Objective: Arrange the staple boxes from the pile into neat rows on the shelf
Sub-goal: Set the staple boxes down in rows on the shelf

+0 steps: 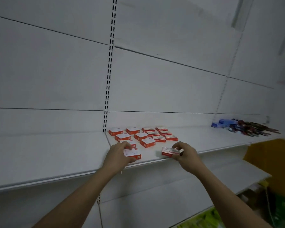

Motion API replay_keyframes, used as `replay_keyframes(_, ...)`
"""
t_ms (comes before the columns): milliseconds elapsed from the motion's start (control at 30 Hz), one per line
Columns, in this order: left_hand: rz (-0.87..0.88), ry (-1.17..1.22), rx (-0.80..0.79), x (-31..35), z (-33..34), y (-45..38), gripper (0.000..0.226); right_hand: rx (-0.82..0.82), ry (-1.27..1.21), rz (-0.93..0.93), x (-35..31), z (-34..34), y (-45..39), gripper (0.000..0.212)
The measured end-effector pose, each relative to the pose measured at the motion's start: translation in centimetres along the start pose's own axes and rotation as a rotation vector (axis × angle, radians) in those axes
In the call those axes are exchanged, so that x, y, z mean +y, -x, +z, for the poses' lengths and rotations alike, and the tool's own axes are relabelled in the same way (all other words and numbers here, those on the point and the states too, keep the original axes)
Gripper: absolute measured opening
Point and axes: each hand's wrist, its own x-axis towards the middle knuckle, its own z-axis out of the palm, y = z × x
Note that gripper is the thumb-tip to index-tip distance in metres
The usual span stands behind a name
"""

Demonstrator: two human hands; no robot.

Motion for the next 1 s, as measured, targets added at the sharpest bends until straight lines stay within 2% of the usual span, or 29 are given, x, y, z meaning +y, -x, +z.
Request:
replay_keyframes(100, -0.025, -0.04, 0.064, -0.5, 0.9, -0.5, 0.036, -0.02, 0.001, -0.076, 2.2, 0.5, -3.8, 0.021)
replay_keyframes(300, -0.042, -0.236, 0.151, -0.3, 1.9, 0.5, 0.041, -0.061, -0.113, -0.139, 6.0, 3.4, -9.0, 0.012)
replay_keyframes(633, -0.05, -0.309, 0.184, 0.9, 2.2, 1.0, 0.03, -0.037, -0.185, -0.285, 8.5, 4.8, -10.5, 0.02)
replay_keyframes(733, -0.022, -0.283, 0.191, 1.2, 2.0, 1.2, 0.038, -0.024, -0.275, -0.249, 8.0, 4.0, -10.0, 0.027)
replay_keyframes(867, -0.027, -0.343, 0.201, 1.0, 1.8, 1.6, 0.052, 0.156, -0.314, -0.281, 5.3, 4.2, -8.5, 0.019)
replay_keyframes(933, -0.034, -0.446, 0.247, 1.0, 1.2, 2.5, 0.052, 0.1, -0.311, -0.365, 2.0, 4.7, -7.2, 0.008)
replay_keyframes(1000, -0.047, -0.54, 0.275, 1.1, -0.5, 3.9, 0.046, -0.074, -0.3, -0.464, -2.4, 5.6, -5.6, 0.006)
